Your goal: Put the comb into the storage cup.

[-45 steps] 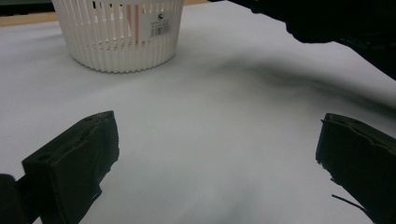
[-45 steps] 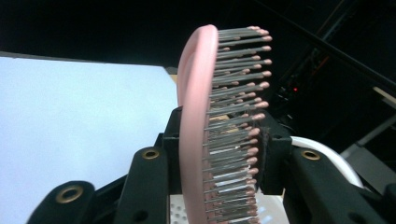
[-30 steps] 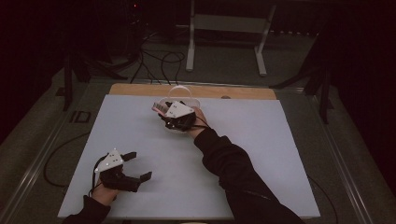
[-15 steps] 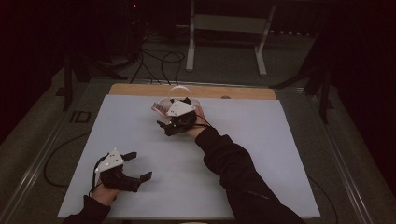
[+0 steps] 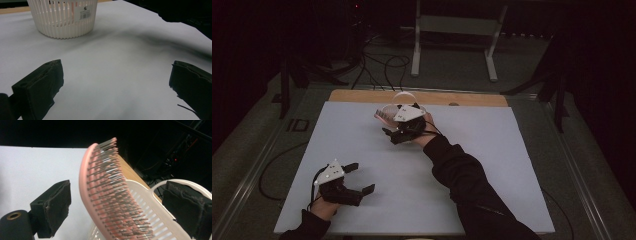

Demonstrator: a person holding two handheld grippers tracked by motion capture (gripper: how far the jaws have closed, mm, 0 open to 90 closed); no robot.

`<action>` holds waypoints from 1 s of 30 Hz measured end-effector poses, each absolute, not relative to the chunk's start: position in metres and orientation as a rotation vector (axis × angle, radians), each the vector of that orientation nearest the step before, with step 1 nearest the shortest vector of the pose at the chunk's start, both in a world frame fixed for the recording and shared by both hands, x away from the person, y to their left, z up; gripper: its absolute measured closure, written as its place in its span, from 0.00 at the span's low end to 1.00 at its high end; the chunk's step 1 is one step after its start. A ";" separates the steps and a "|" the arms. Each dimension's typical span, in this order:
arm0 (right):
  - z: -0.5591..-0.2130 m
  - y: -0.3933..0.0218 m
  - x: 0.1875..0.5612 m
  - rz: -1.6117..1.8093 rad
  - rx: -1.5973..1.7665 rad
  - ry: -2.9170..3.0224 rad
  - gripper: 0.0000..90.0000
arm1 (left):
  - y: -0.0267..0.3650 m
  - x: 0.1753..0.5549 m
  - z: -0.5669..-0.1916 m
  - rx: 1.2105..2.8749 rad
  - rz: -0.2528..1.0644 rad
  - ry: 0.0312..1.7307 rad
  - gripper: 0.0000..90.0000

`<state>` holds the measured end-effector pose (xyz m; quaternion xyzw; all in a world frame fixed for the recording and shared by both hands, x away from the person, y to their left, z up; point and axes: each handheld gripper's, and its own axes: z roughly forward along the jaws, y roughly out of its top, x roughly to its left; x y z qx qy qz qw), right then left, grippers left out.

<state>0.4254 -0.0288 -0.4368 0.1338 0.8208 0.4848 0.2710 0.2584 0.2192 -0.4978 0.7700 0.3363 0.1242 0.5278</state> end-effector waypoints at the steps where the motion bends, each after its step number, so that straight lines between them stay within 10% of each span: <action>1: -0.436 -0.030 0.425 1.306 0.371 2.212 0.09 | 0.219 0.258 -0.498 1.840 0.298 0.803 0.00; 30: -0.426 -0.092 0.413 1.358 0.621 2.301 0.09 | 0.217 0.258 -0.498 1.848 0.298 0.798 0.00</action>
